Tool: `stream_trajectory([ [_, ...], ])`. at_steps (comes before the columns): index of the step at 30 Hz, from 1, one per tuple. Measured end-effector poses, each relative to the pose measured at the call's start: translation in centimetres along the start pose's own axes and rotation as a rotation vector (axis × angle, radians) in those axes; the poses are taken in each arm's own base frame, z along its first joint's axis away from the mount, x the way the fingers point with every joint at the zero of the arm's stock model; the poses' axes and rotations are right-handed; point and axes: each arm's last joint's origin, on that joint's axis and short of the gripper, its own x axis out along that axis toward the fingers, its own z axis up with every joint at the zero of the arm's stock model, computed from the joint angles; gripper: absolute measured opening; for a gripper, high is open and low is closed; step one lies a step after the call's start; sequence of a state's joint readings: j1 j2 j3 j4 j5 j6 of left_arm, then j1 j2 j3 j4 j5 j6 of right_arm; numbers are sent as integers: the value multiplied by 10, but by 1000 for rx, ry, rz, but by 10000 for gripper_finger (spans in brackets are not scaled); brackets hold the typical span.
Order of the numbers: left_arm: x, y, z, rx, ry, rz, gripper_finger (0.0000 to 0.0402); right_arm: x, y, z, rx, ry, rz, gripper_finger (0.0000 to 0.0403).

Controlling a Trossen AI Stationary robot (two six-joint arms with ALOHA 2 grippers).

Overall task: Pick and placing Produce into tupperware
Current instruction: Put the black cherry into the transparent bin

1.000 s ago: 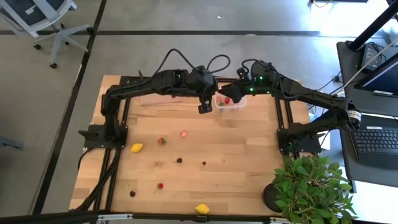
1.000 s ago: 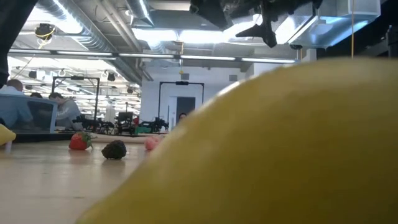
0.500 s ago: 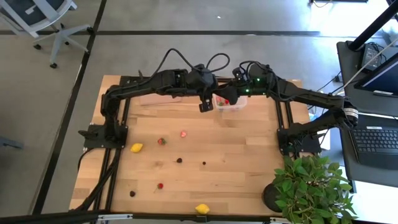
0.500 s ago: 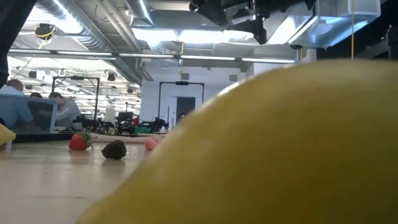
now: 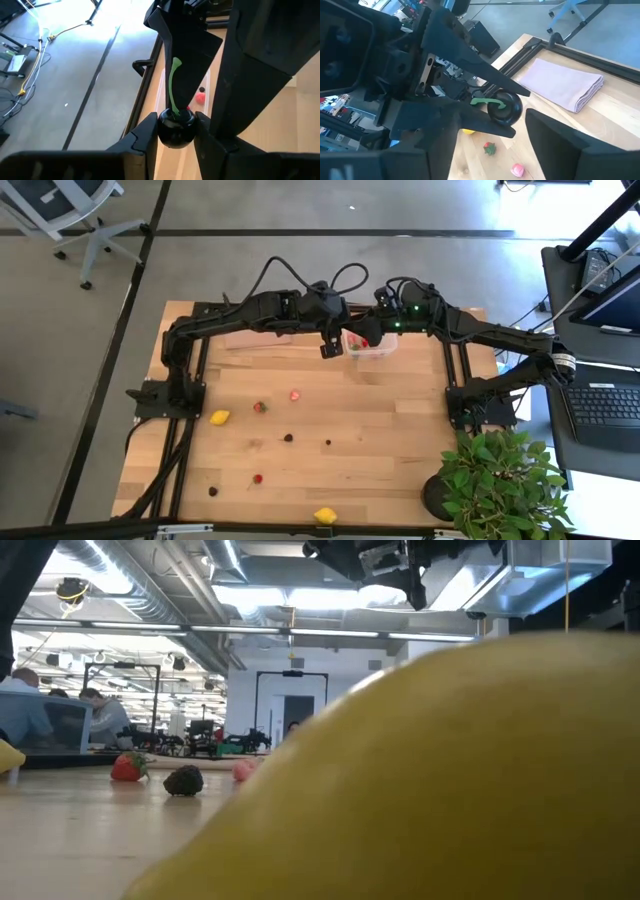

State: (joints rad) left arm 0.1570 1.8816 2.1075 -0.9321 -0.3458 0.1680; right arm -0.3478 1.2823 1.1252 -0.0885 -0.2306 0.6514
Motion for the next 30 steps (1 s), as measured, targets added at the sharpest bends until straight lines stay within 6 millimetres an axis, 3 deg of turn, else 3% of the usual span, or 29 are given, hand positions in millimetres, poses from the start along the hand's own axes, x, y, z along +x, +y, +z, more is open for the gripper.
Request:
stream_trajectory([
  [6,0,-1,0,0,0,2,109,0,0,0,-1,-5,-3,195],
  [12,0,-2,-1,7,12,29,96,0,-1,0,-1,-13,-13,188],
  [20,0,-3,-1,11,21,27,113,0,-3,2,29,-15,-19,199],
  [30,0,-3,-1,29,23,27,96,-1,-6,3,56,-14,-34,258],
])
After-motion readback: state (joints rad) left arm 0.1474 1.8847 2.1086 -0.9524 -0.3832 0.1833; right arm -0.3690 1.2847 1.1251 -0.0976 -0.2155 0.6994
